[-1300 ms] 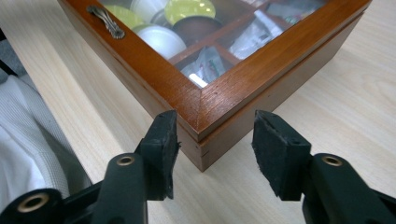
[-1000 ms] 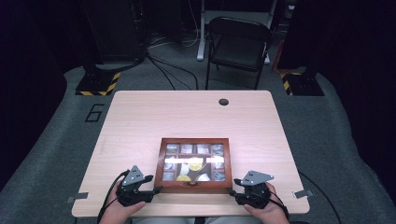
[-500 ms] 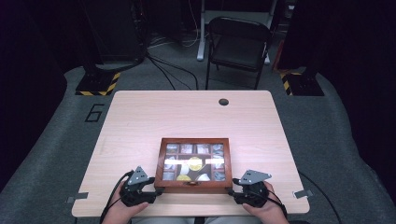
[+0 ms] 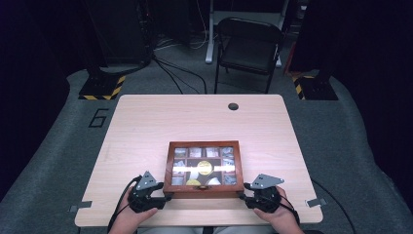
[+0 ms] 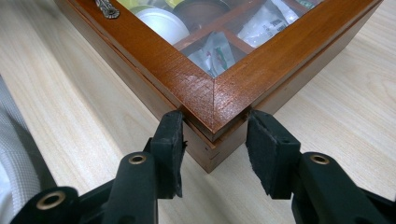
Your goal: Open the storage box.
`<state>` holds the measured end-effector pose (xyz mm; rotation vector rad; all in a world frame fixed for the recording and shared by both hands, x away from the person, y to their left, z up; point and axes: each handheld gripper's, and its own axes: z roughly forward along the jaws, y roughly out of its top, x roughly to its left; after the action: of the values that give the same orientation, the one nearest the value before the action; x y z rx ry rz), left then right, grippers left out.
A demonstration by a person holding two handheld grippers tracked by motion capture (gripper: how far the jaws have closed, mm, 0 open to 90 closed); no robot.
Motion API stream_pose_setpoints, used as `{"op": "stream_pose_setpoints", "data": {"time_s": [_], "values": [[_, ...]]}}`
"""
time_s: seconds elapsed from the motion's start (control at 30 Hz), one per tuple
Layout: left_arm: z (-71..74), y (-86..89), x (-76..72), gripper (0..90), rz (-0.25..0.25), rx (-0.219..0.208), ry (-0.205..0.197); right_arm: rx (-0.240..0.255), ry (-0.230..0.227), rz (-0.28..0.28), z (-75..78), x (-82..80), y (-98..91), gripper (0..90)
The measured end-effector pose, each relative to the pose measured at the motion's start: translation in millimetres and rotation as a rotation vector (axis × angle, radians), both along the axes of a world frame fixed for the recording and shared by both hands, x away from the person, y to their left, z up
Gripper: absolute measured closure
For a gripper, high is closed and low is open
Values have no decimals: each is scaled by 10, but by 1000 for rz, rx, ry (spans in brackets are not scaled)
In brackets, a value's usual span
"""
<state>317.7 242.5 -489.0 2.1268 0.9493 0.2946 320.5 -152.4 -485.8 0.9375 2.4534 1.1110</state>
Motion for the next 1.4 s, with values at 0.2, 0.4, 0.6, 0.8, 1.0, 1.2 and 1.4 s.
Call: {"op": "stream_pose_setpoints", "data": {"time_s": [0.2, 0.4, 0.6, 0.8, 1.0, 1.2, 1.4], "values": [[40, 15, -16, 451, 3, -39, -14, 23, -6, -6, 22, -18, -5, 572], [100, 5, -2, 447, 10, -70, -22, 59, -13, -30, 78, -9, -19, 574], [241, 18, -4, 439, 38, -101, -54, 91, -35, -41, 196, -6, -36, 582], [378, 30, 48, 435, 67, -135, -77, 88, -70, -32, 358, 38, -29, 574], [521, 39, 141, 429, 72, -119, -107, 89, -87, -33, 483, 132, -28, 566], [668, 25, 225, 421, 64, -106, -142, 121, -106, -43, 629, 243, -56, 554], [802, 27, 346, 421, 71, -133, -168, 112, -138, -26, 793, 381, -31, 544]]}}
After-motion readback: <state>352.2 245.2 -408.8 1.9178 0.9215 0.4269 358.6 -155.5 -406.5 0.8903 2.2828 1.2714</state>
